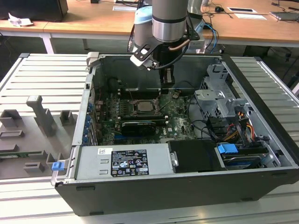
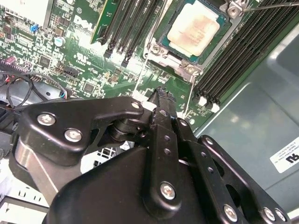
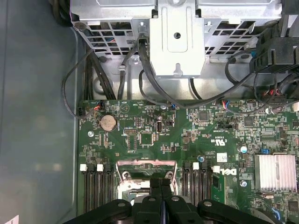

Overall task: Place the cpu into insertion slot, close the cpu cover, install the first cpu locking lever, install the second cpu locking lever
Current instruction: 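Close the cpu cover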

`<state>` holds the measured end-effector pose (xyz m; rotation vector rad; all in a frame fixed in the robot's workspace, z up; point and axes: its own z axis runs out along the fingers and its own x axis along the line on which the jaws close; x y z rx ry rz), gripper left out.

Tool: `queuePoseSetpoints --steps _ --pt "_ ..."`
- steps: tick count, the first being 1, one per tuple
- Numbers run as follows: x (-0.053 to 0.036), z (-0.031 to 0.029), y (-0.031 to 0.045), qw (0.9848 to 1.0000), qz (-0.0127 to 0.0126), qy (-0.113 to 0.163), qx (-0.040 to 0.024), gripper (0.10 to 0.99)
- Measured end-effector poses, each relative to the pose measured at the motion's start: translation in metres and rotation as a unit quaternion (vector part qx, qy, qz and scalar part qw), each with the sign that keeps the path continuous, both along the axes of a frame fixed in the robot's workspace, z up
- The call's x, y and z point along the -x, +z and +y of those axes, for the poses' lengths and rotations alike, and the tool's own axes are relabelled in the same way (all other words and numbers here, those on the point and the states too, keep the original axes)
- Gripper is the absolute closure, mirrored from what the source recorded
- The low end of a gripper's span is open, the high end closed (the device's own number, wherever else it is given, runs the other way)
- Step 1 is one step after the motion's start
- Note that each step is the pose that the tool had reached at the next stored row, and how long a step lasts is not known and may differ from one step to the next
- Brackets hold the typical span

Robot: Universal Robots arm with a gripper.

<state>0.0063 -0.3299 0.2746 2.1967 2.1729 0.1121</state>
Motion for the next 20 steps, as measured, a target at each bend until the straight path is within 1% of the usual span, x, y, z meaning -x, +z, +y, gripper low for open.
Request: queuePoseSetpoints --steps 4,9,10,12,16,20 --pt "-0.0056 0.0003 0.0 1.0 0.0 0.0 0.0 0.98" --pt "-0.0082 0.0003 -0.0006 1.0 -0.0001 0.0 0.0006 0.98" --pt "-0.0107 0.0011 -0.0008 1.0 0.0005 0.0 0.0026 0.98" --pt "-0.0149 0.0037 -0.002 1.0 0.0011 0.0 0.0027 0.98" --pt "-0.0174 0.0081 -0.0043 1.0 0.0011 0.0 0.0025 0.98" --pt "-0.0177 0.0086 -0.0078 1.0 0.0012 0.001 0.0033 0.98"
